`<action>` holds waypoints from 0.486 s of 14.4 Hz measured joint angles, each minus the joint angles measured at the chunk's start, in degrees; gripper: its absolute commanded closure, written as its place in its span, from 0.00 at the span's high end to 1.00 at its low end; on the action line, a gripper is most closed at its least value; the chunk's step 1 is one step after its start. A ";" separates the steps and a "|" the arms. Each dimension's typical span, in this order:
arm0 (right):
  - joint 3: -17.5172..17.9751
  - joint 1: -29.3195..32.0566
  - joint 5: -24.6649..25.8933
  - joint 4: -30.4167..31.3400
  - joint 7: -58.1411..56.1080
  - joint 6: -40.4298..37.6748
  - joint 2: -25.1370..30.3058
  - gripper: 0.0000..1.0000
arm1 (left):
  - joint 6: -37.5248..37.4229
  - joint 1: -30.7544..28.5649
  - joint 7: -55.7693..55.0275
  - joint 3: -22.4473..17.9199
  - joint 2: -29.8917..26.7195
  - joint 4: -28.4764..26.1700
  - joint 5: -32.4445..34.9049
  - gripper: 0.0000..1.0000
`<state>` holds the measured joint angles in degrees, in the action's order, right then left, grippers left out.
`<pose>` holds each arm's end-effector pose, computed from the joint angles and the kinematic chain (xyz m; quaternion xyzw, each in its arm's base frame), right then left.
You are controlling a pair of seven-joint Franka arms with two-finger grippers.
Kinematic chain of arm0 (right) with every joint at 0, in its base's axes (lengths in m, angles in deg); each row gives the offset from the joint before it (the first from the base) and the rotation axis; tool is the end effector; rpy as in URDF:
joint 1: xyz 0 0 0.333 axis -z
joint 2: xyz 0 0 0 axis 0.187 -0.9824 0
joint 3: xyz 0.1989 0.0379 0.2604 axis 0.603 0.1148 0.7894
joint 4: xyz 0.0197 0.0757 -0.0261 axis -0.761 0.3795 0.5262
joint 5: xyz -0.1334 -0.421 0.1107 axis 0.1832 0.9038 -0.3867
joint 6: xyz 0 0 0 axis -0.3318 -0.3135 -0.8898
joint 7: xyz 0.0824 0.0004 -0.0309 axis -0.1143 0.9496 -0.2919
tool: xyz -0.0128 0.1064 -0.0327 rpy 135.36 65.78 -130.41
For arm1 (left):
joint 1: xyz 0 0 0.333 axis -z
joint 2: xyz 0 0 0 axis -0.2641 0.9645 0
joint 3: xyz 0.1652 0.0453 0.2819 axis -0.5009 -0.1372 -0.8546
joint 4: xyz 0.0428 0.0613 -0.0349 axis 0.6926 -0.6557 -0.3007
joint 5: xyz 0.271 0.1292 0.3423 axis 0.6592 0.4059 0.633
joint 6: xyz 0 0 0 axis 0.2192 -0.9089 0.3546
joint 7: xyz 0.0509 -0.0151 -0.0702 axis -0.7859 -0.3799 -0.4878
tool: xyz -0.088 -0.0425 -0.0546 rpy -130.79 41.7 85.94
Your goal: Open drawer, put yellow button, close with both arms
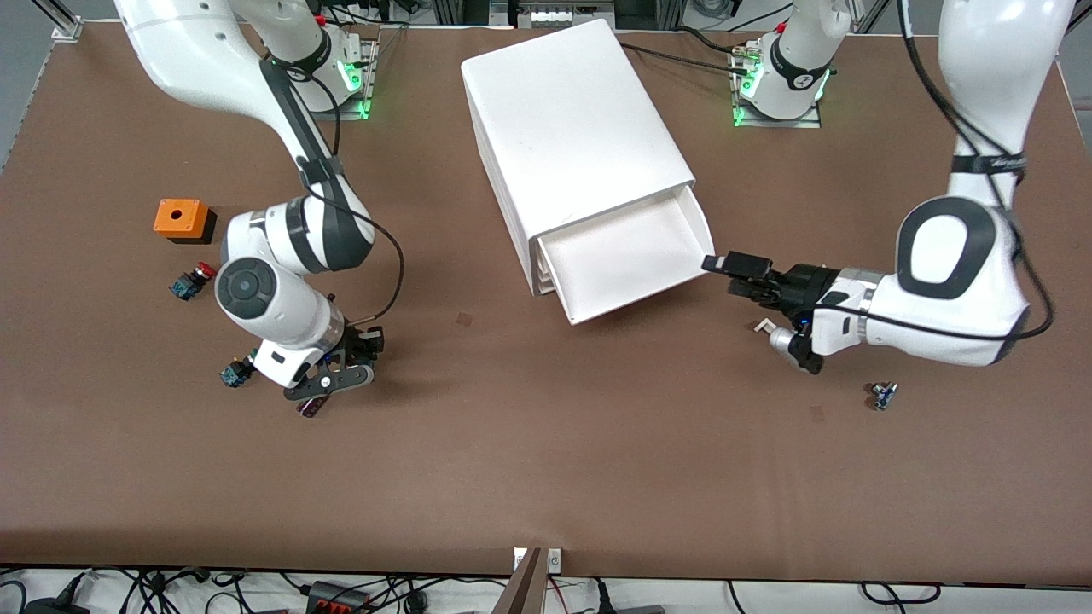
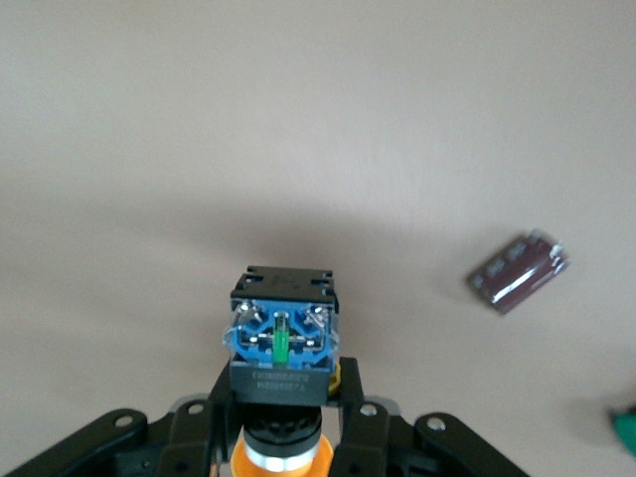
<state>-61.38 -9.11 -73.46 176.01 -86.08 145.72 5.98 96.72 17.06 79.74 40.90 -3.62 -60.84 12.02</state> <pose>0.7238 0.2342 0.2893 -0.9892 -0.1410 -0.0370 0.0164 0.7028 -0.1525 0.3964 0.9065 -0.1350 -0.1778 0.3584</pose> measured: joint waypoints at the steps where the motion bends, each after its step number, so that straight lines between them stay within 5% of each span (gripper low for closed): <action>1: 0.04 -1.16 0.00 -2.33 0.00 -1.00 0.87 0.00 | -1.26 0.20 -1.77 0.11 -0.27 2.01 4.87 1.00; 7: 0.13 -9.23 0.00 -13.42 0.10 -3.15 3.18 0.00 | -7.14 4.65 -3.13 0.42 -0.27 12.36 34.80 1.00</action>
<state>-61.25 -18.34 -73.46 162.59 -85.98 142.58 9.16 89.58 21.71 76.61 41.32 -3.89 -48.48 46.82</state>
